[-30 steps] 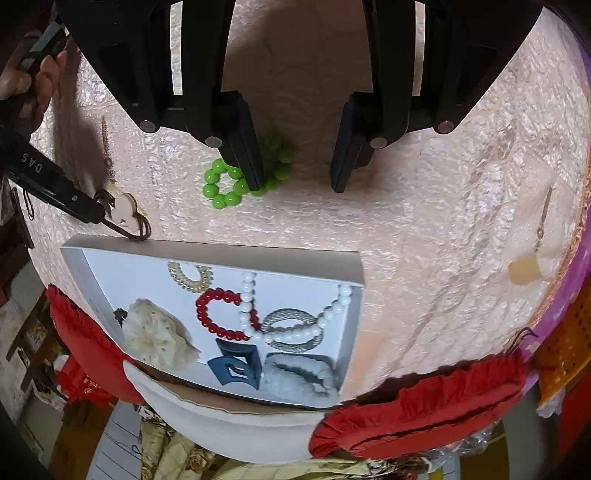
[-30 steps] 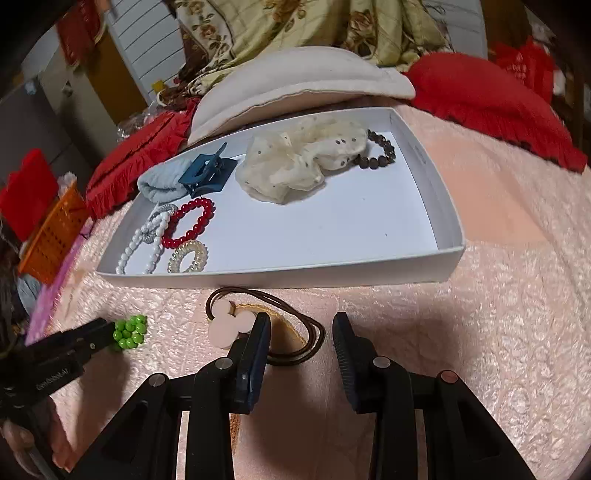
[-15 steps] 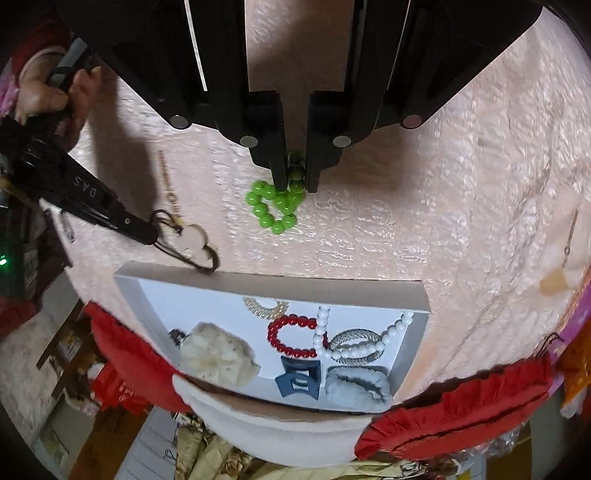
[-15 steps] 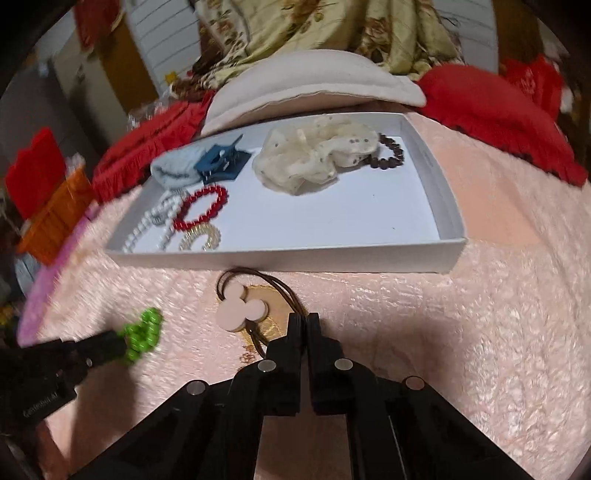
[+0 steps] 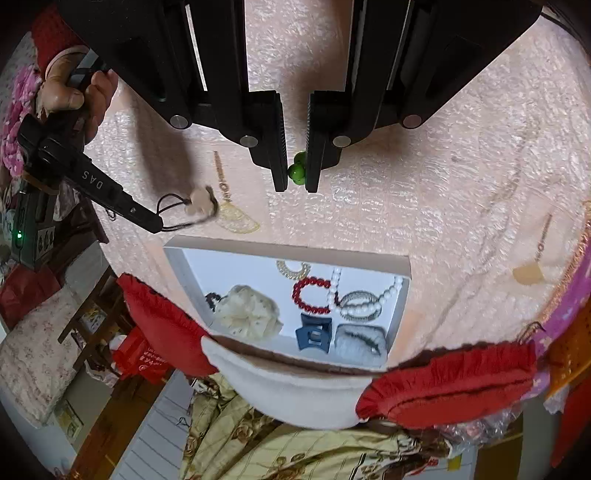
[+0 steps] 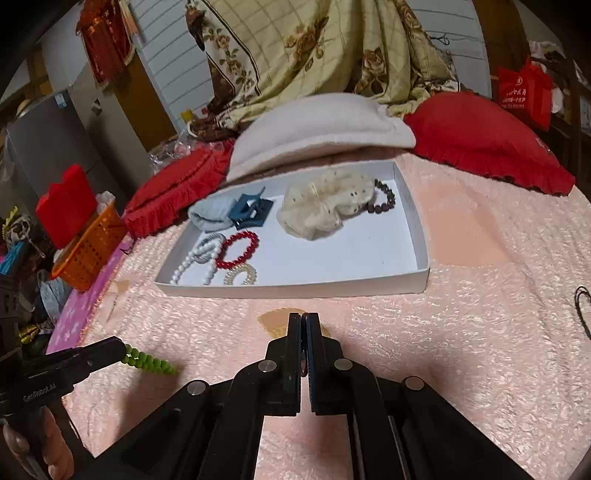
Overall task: Organize jewelry
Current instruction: 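Carry green bracelet and Mickey hair tie into the box and open both tools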
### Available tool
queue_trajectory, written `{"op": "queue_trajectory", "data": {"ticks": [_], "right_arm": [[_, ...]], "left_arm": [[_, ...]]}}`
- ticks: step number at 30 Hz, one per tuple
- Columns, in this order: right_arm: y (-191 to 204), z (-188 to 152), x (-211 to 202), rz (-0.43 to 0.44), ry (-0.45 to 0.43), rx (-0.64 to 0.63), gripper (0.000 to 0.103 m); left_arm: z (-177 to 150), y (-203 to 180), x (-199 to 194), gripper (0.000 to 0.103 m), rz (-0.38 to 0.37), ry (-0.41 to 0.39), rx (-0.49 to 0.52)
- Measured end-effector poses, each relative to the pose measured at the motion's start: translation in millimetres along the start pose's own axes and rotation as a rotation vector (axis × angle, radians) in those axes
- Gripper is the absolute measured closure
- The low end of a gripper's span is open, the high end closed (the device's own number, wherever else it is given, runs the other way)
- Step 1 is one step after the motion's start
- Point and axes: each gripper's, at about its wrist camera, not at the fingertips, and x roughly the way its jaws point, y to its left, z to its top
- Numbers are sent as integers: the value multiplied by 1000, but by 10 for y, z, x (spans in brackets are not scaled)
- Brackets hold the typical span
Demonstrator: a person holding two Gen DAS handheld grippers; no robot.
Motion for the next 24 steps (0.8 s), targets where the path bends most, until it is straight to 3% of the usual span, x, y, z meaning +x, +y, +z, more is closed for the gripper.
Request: {"op": "queue_trajectory", "data": {"ticks": [24], "right_arm": [[-26, 201, -631, 3, -90, -6, 100]], "left_arm": [[145, -335, -524, 95, -7, -72, 84]]}}
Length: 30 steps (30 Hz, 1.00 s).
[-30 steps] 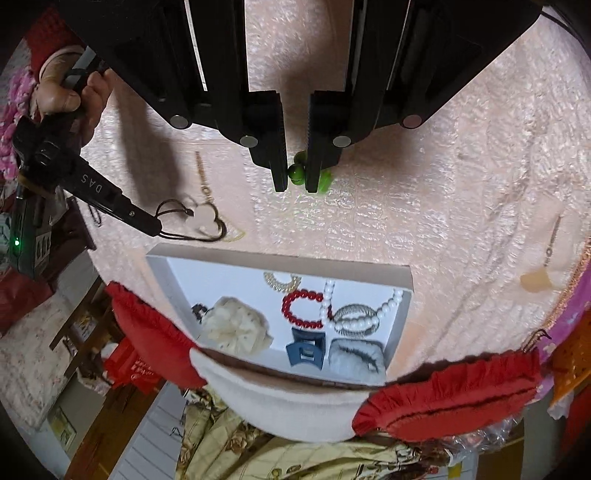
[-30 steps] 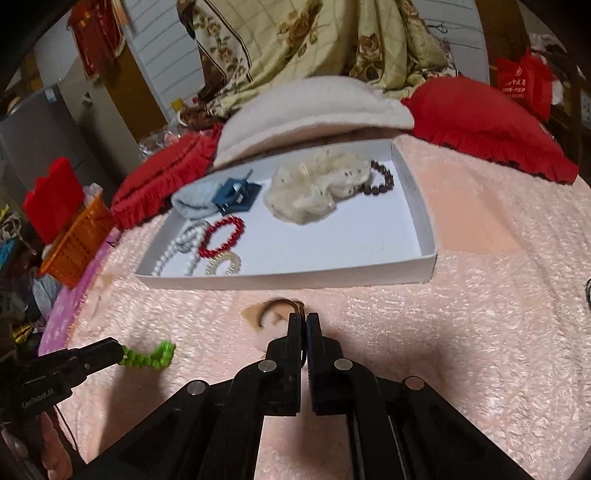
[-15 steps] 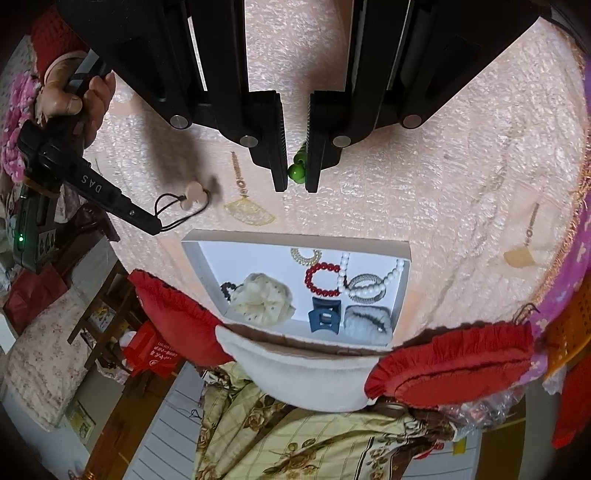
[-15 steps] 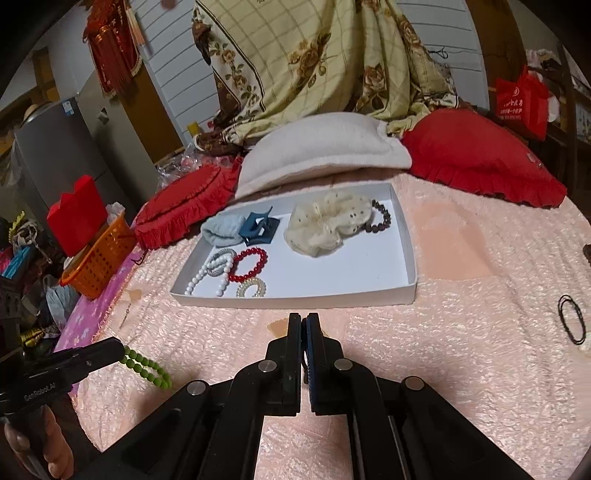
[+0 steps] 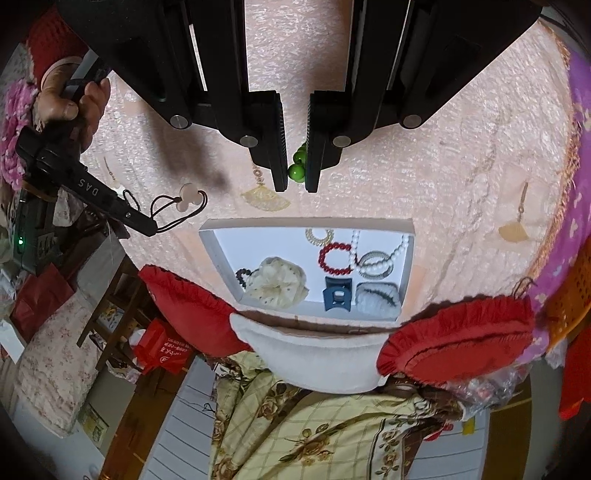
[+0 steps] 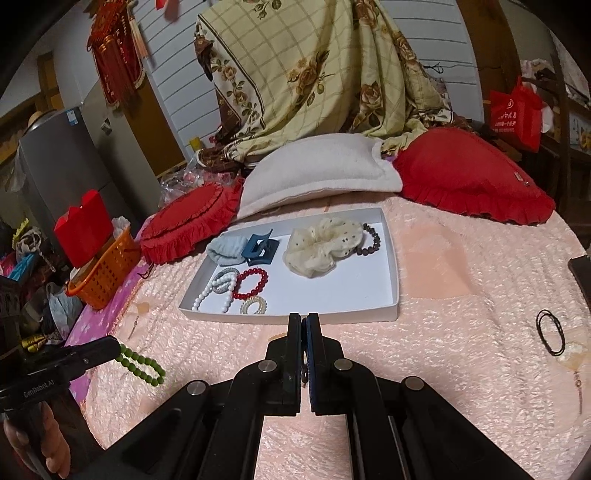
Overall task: Organize jewelry
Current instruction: 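Carry green bracelet and Mickey hair tie into the box and open both tools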
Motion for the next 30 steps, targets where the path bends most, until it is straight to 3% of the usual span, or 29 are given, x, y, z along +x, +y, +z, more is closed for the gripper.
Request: {"op": "queue_trajectory", "data": {"ticks": [10, 23, 30], "right_arm": [[-187, 241, 76, -30, 15, 21, 101], [-403, 611, 776, -62, 99, 77, 101], [-466, 685, 1160, 23, 117, 155, 100]], "left_arm": [[441, -338, 193, 95, 9, -5, 87], [986, -458, 1315, 95, 40, 124, 62], [1028, -359, 1855, 95, 17, 189, 9]]}}
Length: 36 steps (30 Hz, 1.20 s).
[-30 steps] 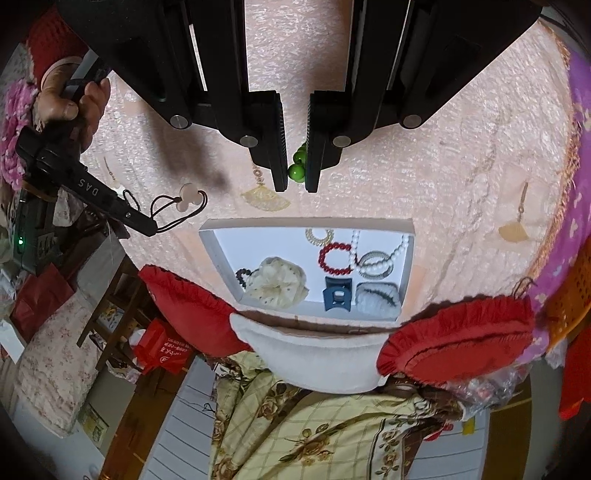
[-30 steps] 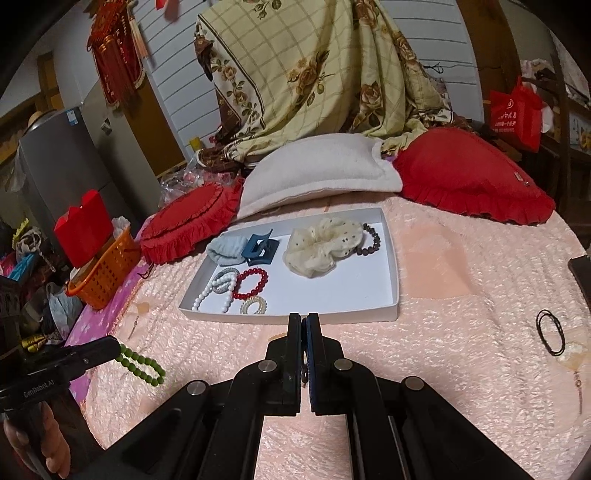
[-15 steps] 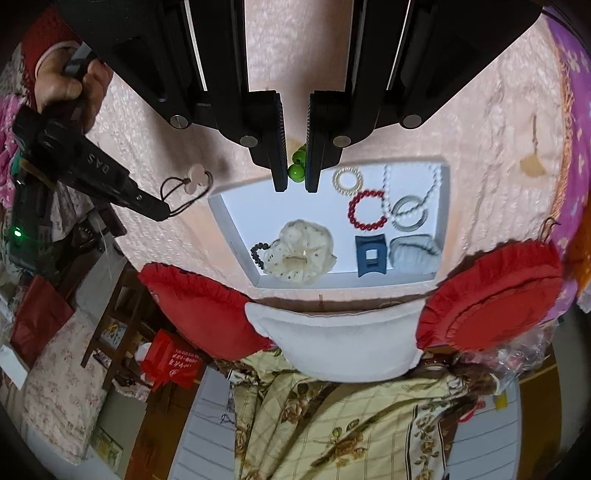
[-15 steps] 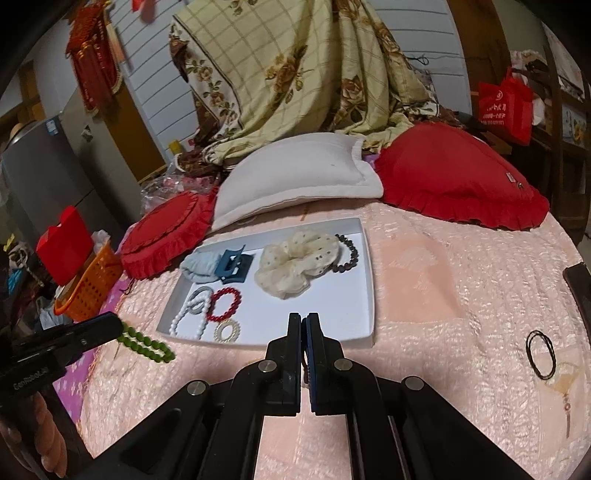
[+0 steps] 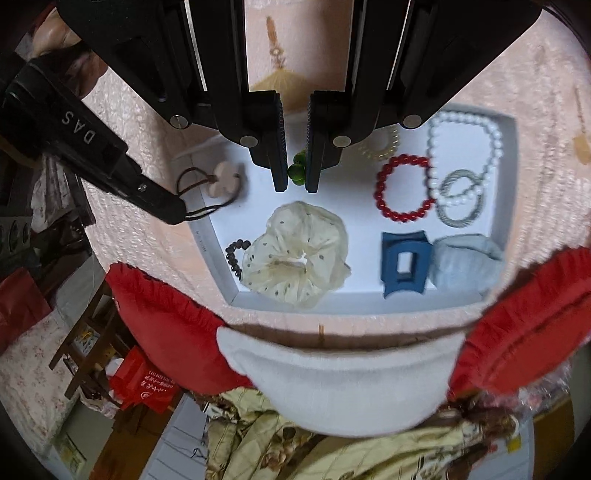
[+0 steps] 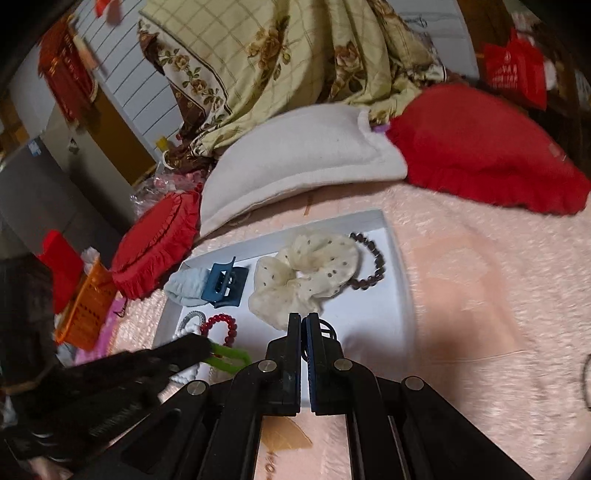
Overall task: Organize jewelry
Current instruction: 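Carry green bracelet and Mickey hair tie into the box and open both tools, then withdraw both open tools from the box back over the bed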
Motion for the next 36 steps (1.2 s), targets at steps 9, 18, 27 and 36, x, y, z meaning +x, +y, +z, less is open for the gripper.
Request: {"op": "queue_trajectory", "data": {"ticks": [9, 18, 27, 36], "right_arm": [[-246, -162, 365, -79, 82, -6, 100], [-317, -183, 236, -107, 71, 13, 80], [-244, -264, -55, -121, 25, -15, 67], [367, -361, 155, -63, 73, -145, 67]], "left_arm": [[-106, 90, 453, 94, -5, 86, -22], [-176, 180, 163, 70, -96, 68, -56], [-607, 505, -726, 70, -51, -54, -106], [-1511, 732, -1220, 68, 183, -135, -112]]}}
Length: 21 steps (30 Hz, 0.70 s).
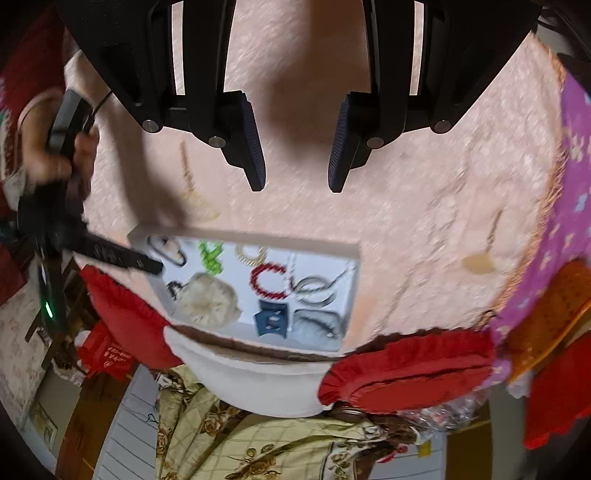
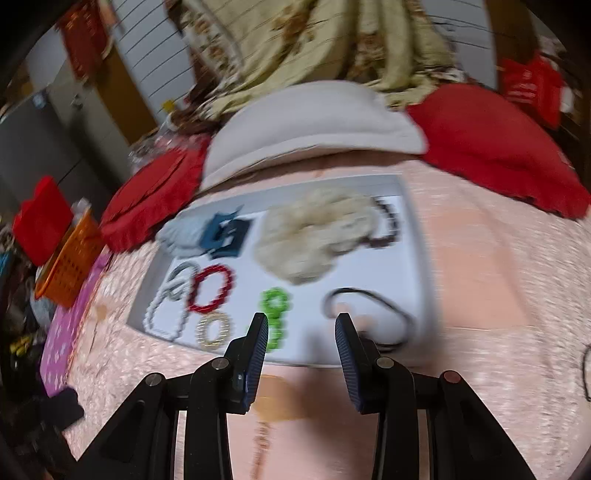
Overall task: Organize jewelry
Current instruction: 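Withdraw both open tools from the box back over the bed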
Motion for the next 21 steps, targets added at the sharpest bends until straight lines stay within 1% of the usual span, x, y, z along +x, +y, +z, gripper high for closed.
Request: {"op": "queue_trajectory", "data": {"ticks": [4, 9, 12, 16, 18, 21], "right_arm": [[375, 56, 274, 20, 47, -49, 67], [712, 218, 653, 14, 103, -89, 67], [880, 294, 945, -38, 135, -119, 67], [984, 318, 1206, -141, 161, -176, 67], [1009, 295, 1284, -203, 171, -210, 67], [986, 273, 1285, -245, 165, -225, 67]], "left_arm": [[-211, 72, -57, 68, 66, -45, -3], [-287, 217, -20, 68, 96, -57, -13], [-288, 296, -19, 68, 102, -65, -27], [-301, 395, -39, 68, 123, -78, -35], [-305, 440, -42, 68, 131, -86, -39], [-303, 494, -37, 68, 134, -91, -51]]}}
